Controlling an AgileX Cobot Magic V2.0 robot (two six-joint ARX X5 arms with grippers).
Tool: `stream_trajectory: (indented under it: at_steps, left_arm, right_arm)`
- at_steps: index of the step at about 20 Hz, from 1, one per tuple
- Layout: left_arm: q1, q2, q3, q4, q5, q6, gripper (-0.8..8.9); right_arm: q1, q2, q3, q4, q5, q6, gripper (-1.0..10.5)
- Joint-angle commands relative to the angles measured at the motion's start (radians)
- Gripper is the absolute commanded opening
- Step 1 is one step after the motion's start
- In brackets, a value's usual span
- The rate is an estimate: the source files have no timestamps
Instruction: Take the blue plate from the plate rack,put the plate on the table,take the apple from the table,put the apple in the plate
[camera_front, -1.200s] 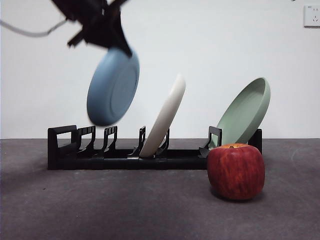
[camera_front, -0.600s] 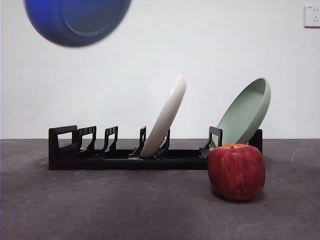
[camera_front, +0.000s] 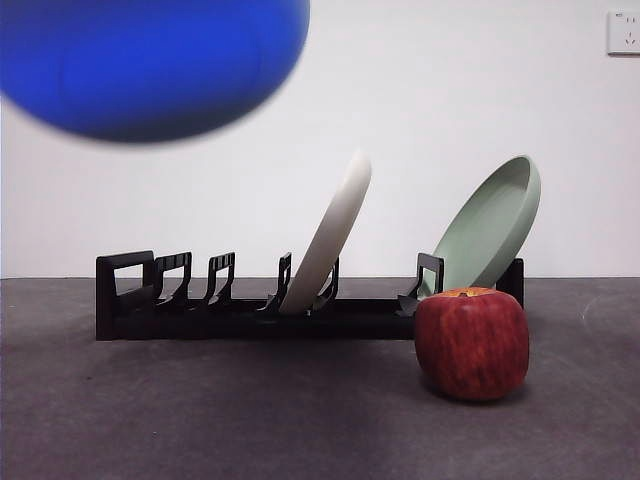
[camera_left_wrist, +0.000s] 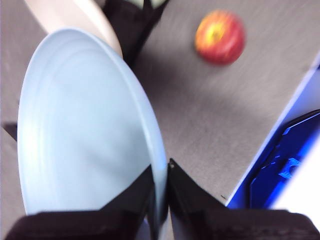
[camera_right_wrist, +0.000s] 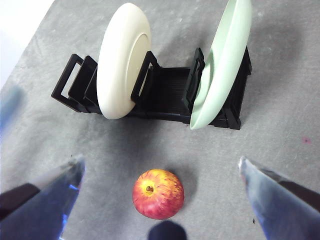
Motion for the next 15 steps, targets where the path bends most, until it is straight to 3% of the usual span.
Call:
stream_trajectory:
  at_steps: [1, 5, 8, 13, 15]
  left_arm:
    - [-0.021, 0.003, -0.194, 0.150, -0.006, -0.066, -0.09]
    - [-0.019, 0.019, -0.443, 0.455, -0.007, -0.061, -0.09]
    - [-0.017, 0.055, -0.526, 0.623, -0.007, -0.035, -0.09]
    - [0.012, 0.154, -0.527, 0.713, 0.025, 0.158, -0.09]
    - [0.029, 0.196, -0.527, 0.712, 0.026, 0.180, 0.01]
  right_arm:
    - [-0.002, -0.001, 0.003, -0.006, 0.003, -0.006, 6.0]
    - [-0.002, 0.000, 0.003, -0.007, 0.003, -0.005, 6.0]
    - [-0.002, 0.000, 0.003, -0.007, 0.003, -0.005, 6.0]
    - [-0.002, 0.000, 0.003, -0.007, 0.002, -0.004, 6.0]
    - [-0.002, 0.000, 0.003, -0.008, 0.002, -0.003, 6.0]
